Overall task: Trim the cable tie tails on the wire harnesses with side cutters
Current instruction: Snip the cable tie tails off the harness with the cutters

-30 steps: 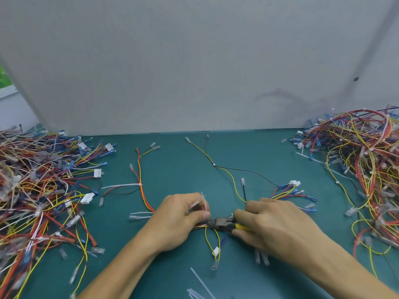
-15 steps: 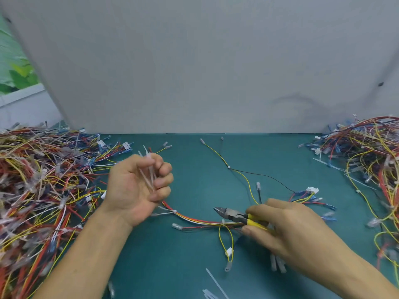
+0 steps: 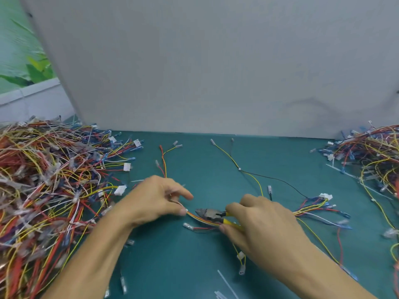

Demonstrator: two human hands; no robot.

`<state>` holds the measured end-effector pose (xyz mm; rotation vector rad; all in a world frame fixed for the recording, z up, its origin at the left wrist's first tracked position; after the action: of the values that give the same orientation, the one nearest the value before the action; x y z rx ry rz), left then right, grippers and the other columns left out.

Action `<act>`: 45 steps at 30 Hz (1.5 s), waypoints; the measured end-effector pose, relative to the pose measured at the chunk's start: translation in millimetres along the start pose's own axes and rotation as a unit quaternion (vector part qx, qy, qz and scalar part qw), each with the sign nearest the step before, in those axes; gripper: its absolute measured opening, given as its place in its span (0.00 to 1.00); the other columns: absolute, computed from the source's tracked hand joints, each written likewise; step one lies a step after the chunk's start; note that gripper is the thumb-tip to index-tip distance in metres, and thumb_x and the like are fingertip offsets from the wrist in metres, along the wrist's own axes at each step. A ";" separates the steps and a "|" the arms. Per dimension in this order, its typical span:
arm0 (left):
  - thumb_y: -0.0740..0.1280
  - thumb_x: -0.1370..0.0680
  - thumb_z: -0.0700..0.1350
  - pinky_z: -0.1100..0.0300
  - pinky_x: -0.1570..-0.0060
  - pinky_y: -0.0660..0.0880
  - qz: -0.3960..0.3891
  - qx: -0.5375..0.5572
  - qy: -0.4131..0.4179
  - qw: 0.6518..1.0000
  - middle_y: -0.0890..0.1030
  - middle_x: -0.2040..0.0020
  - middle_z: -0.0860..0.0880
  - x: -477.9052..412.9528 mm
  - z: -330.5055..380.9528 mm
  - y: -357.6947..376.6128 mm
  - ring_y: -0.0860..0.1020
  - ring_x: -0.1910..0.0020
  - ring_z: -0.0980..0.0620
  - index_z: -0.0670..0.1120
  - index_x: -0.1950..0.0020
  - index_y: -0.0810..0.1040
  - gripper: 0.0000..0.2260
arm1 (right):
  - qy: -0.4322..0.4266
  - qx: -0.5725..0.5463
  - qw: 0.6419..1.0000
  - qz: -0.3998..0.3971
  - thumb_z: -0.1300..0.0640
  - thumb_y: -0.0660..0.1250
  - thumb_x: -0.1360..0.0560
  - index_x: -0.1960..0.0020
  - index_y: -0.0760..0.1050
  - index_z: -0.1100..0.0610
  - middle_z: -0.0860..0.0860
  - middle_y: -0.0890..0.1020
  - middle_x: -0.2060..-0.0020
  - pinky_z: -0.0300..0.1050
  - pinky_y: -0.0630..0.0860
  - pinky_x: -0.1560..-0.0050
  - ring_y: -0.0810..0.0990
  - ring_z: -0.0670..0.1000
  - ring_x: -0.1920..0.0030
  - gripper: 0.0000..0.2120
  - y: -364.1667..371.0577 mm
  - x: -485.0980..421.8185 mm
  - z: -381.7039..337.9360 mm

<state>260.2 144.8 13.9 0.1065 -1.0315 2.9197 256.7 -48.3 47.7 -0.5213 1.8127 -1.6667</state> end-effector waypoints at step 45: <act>0.74 0.27 0.42 0.65 0.59 0.74 0.041 0.054 -0.027 0.997 0.85 0.60 0.52 -5.9 -17.1 1.5 0.79 0.62 0.59 0.47 0.64 0.83 0.06 | 0.034 0.077 0.990 0.113 0.47 0.82 0.46 0.74 0.73 0.55 0.51 0.74 0.75 0.46 0.64 0.73 0.73 0.57 0.75 0.19 7.3 -20.1 -22.2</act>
<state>265.1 154.3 -0.7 0.1503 -0.9047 3.0622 257.4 -17.6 44.4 -0.1872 1.7016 -1.6668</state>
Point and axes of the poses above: each hand's wrist, its own x-axis away from the middle knuckle, its own y-axis out of the palm, z = x × y, the point moved 7 cm from there along -x, towards the middle knuckle
